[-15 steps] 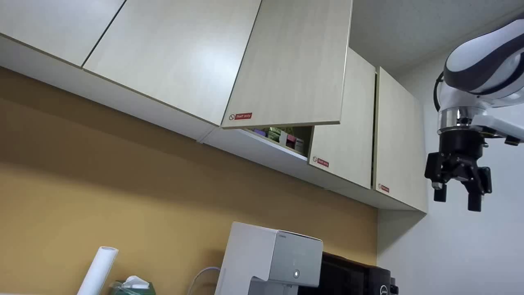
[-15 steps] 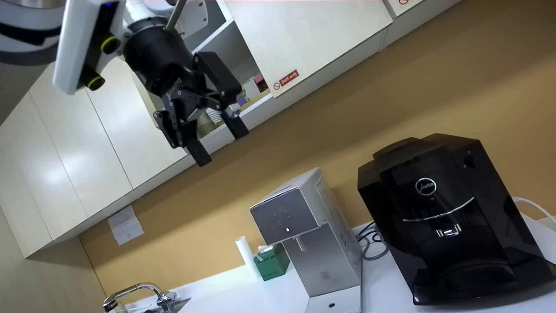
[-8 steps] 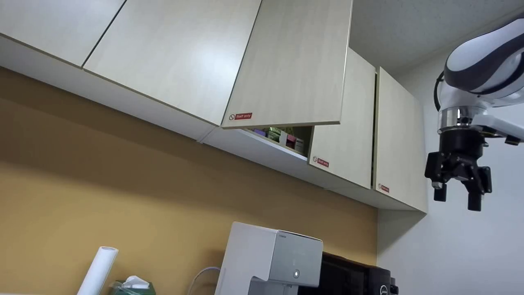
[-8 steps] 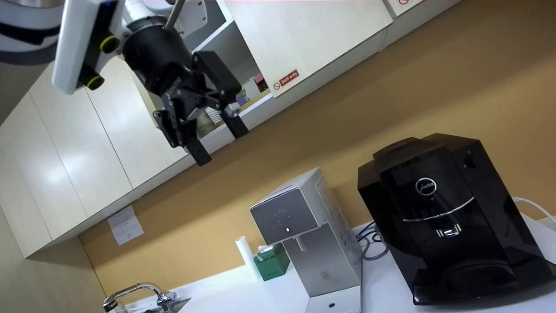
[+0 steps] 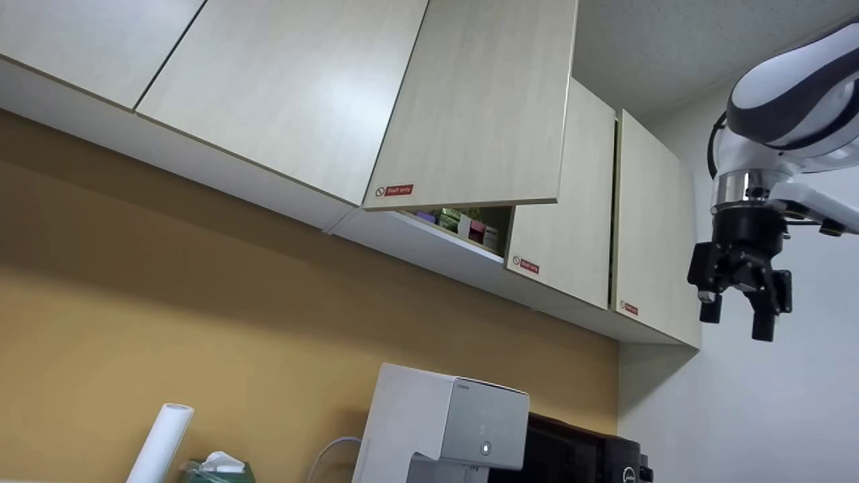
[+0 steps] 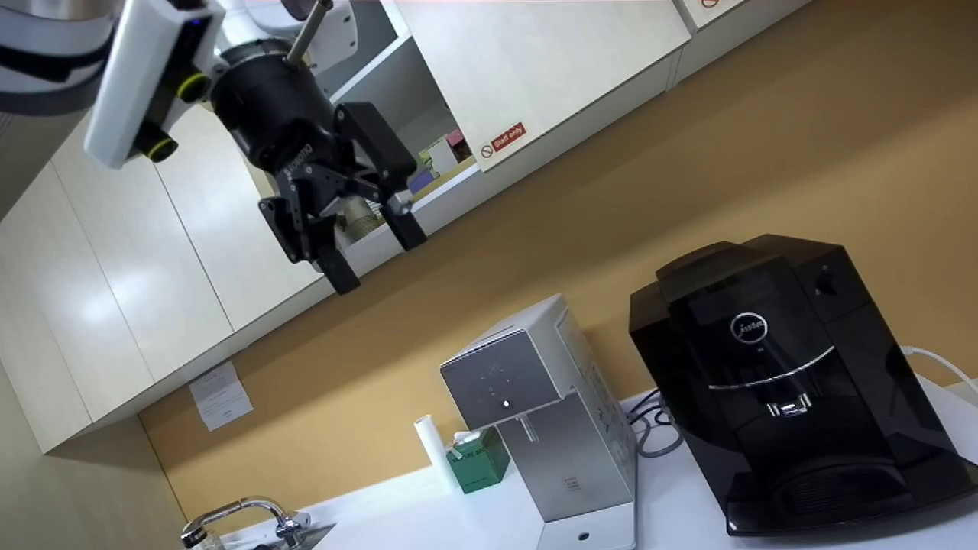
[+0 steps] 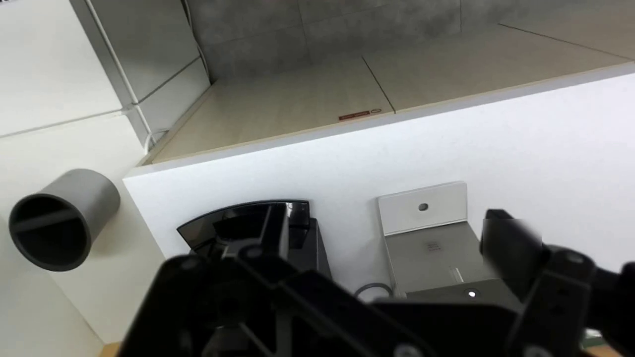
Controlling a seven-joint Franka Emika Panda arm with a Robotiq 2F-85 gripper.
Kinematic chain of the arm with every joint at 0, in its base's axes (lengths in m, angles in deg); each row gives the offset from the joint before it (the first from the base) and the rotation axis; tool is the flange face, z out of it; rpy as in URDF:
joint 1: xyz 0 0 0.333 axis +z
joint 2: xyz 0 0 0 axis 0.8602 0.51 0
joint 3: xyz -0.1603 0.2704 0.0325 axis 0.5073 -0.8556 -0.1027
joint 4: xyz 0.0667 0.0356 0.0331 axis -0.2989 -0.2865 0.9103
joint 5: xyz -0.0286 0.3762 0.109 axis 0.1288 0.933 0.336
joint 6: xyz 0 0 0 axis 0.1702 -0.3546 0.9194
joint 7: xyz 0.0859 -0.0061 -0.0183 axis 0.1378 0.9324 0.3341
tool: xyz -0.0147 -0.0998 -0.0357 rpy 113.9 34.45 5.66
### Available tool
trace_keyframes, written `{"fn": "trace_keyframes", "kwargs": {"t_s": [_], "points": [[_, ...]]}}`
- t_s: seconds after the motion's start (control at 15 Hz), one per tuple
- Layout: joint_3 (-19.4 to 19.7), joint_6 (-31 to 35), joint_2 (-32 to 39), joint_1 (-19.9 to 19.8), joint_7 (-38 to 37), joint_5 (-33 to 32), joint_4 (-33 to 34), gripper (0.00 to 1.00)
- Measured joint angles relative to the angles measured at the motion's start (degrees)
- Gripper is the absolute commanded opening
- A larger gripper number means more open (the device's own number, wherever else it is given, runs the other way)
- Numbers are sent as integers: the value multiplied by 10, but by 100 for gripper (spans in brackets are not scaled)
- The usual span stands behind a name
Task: Close the upper cabinet door.
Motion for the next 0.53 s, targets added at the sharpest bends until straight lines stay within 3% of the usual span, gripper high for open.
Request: {"fn": "trace_keyframes", "kwargs": {"t_s": [0.53], "points": [[-24, -19, -97, 122, 98, 86, 3, 100]]}}
